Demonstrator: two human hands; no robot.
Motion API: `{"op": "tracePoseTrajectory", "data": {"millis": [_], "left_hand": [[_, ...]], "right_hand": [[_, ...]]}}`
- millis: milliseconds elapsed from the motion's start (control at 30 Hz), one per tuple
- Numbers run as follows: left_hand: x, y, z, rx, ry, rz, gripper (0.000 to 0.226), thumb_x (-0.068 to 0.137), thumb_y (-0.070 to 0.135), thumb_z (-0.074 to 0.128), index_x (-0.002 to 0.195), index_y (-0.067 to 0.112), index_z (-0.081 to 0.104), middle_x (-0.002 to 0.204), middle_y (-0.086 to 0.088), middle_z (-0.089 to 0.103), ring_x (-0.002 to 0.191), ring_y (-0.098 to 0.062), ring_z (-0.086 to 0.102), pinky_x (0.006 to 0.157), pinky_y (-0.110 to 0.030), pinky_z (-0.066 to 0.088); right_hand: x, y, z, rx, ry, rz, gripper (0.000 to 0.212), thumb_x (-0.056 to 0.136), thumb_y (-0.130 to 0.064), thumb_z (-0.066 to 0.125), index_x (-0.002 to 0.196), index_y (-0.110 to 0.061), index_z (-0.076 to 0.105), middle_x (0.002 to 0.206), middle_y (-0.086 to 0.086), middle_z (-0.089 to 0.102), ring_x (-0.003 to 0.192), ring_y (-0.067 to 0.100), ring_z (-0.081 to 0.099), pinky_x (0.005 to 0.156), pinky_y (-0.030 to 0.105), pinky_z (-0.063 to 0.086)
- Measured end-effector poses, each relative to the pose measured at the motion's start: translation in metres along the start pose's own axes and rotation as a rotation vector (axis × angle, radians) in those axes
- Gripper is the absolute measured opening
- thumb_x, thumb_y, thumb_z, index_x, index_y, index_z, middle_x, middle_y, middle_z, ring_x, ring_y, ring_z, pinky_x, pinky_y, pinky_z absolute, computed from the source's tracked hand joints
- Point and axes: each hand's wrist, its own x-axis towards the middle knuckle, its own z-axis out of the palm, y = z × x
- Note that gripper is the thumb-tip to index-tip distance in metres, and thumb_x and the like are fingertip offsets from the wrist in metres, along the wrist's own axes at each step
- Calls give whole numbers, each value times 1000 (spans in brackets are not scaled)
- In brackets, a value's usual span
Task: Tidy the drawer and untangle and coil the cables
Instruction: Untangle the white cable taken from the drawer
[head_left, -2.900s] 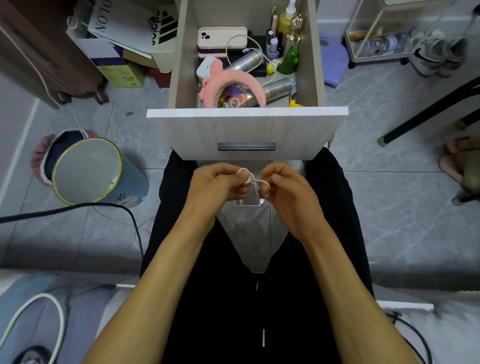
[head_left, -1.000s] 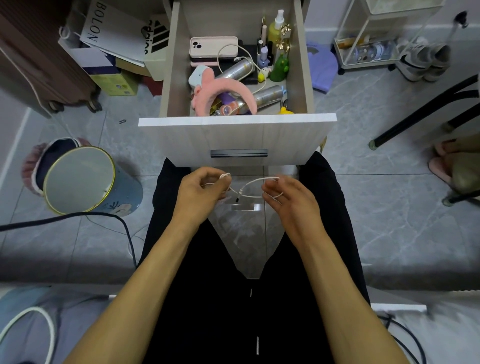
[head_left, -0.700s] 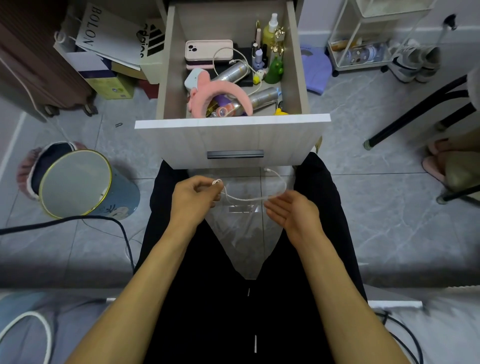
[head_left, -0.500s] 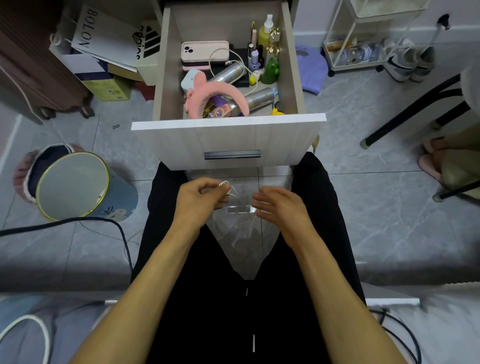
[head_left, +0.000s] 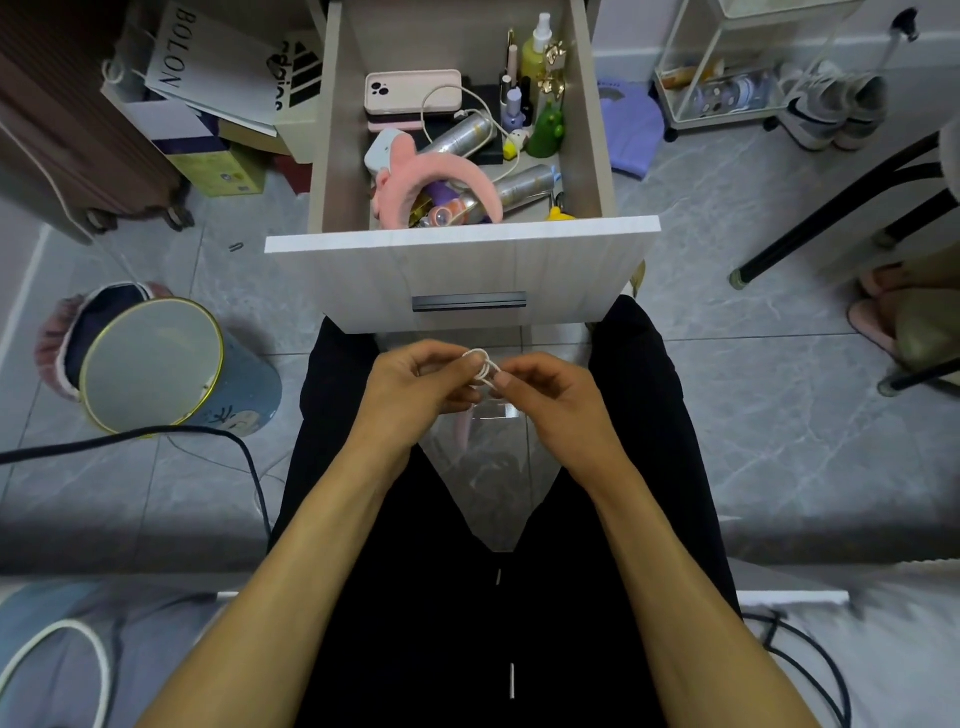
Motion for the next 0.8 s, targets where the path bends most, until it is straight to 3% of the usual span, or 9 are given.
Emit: {"op": "tracePoseTrajectory", "data": {"millis": [133, 267, 400, 567, 800], "left_hand": [[-3, 0, 1, -106, -6, -76, 12, 90, 21, 67, 93, 11, 74, 88, -8, 75, 85, -25, 73, 69, -27, 56], [-6, 3, 0, -146, -38, -139, 13, 90, 24, 68, 82, 16, 76, 82, -6, 73, 84, -23, 71, 72, -32, 56], [-9, 6, -2, -177, -43, -165, 13, 89, 24, 68, 84, 14, 75, 80, -6, 72, 80, -21, 70, 71, -31, 55], [-11, 2, -2, -13, 10, -20, 9, 90, 13, 68, 91, 17, 75, 87, -5, 76, 81, -21, 72, 70, -26, 55], [-16, 6, 0, 223, 45, 225, 14, 86, 15, 71, 91, 28, 73, 85, 9, 75, 78, -11, 71, 72, -24, 58]], "right_hand": [[1, 0, 1, 21, 9, -8, 11, 92, -5, 61, 96, 1, 68, 85, 17, 70, 77, 22, 67, 77, 29, 57], [0, -3, 3, -3, 65, -41, 8, 91, -5, 62, 89, -8, 69, 75, -2, 69, 66, 10, 64, 66, 20, 52], [-2, -7, 2, -23, 100, -79, 6, 88, -4, 66, 87, -9, 70, 73, -2, 69, 67, 11, 65, 66, 20, 52], [-3, -7, -2, -63, 114, -73, 7, 88, -10, 68, 85, -16, 70, 74, -1, 69, 70, 16, 65, 71, 31, 58], [-5, -9, -1, -139, 105, -91, 2, 88, -13, 68, 88, -14, 70, 75, 0, 69, 68, 14, 65, 68, 25, 56]]}}
